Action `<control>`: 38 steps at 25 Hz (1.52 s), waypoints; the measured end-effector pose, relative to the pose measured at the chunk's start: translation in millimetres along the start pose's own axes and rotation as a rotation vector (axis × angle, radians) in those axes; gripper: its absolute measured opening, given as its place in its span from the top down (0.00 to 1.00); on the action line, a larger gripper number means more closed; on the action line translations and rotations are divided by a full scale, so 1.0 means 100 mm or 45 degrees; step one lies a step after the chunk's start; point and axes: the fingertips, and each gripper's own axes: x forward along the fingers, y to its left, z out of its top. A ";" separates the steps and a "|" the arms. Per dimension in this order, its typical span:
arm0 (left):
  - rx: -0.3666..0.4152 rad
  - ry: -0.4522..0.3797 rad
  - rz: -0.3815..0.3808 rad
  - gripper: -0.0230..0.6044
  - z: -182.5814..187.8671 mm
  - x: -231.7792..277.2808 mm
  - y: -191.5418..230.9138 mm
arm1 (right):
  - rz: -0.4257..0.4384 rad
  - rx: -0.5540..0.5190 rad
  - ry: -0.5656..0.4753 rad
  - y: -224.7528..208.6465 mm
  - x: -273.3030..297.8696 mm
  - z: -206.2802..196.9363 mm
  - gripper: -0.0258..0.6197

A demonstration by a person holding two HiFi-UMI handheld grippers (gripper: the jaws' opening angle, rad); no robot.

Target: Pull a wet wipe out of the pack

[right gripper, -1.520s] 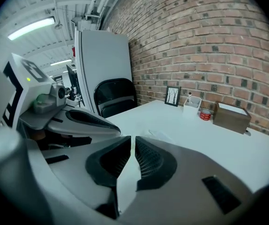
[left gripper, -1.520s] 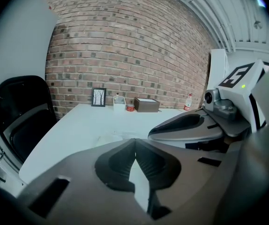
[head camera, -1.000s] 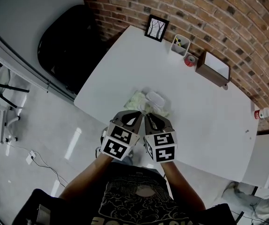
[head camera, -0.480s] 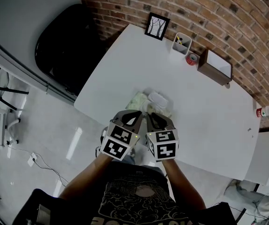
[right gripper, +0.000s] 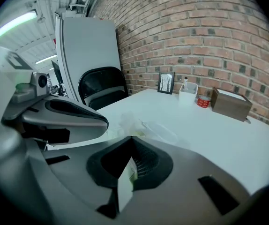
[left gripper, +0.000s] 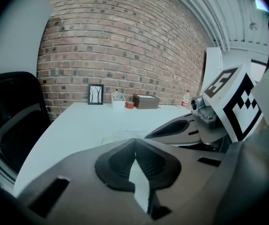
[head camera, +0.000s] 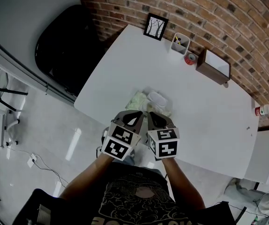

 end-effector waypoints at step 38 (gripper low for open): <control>0.024 -0.057 0.030 0.94 0.28 -0.19 -0.12 | -0.056 -0.040 -0.136 -0.01 -0.44 0.54 0.94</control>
